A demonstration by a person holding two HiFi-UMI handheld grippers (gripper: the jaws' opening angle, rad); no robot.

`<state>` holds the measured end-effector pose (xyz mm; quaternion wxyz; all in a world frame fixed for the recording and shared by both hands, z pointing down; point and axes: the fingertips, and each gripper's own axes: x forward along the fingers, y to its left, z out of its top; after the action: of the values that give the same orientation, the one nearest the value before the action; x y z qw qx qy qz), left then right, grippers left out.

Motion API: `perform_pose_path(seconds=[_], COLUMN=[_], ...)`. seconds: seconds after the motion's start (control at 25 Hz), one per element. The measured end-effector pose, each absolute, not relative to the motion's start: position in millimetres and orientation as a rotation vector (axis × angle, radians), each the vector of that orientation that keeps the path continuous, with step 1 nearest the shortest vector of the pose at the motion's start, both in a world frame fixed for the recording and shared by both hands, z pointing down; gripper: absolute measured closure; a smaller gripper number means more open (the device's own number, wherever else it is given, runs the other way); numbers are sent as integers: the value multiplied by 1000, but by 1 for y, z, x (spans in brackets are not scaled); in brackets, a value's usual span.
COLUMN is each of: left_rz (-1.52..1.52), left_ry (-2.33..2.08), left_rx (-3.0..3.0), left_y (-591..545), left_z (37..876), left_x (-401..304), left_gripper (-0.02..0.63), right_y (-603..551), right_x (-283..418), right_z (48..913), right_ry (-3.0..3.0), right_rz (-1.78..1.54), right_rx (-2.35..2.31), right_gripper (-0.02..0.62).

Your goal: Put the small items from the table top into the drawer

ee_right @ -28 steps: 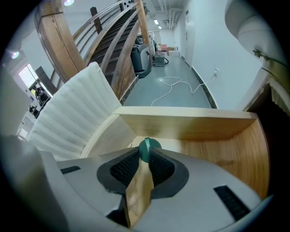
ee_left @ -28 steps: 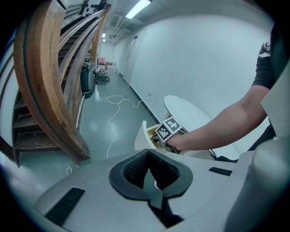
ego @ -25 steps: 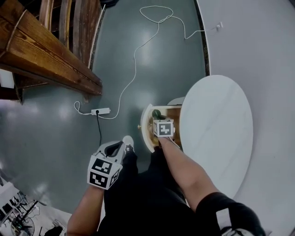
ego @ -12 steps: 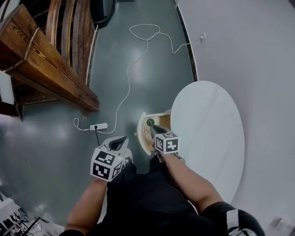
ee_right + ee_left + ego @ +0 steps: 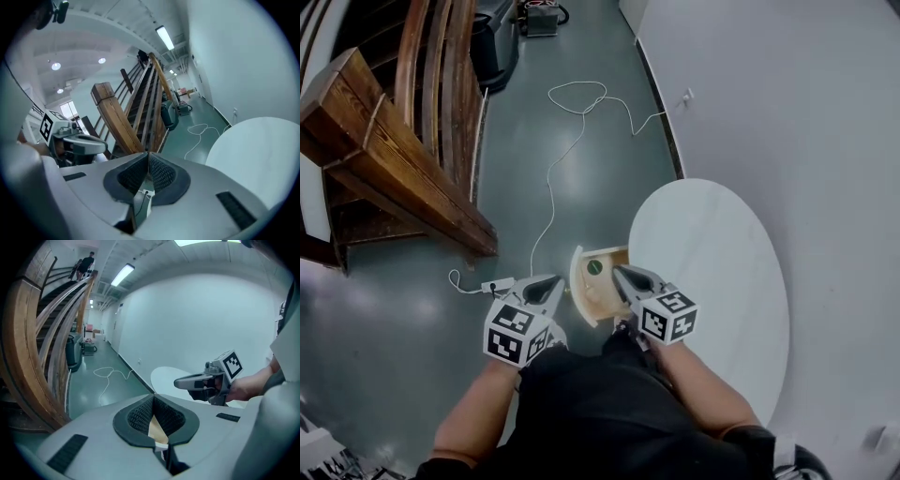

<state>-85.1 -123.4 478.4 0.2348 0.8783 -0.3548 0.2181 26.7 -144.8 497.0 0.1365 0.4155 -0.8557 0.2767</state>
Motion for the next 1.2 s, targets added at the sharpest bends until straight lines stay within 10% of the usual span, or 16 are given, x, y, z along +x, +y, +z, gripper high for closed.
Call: perform_pose_path(seconds=[1.2], left_rz=[610], left_ry=[-1083], left_rx=[2511], left_y=[-134], left_z=[426], left_x=[-61], left_gripper=[592], right_y=[-147], right_x=[86], right_z=[431], right_ry=[-2577], right_rz=[566], right_rx=[1243], right_gripper=[588])
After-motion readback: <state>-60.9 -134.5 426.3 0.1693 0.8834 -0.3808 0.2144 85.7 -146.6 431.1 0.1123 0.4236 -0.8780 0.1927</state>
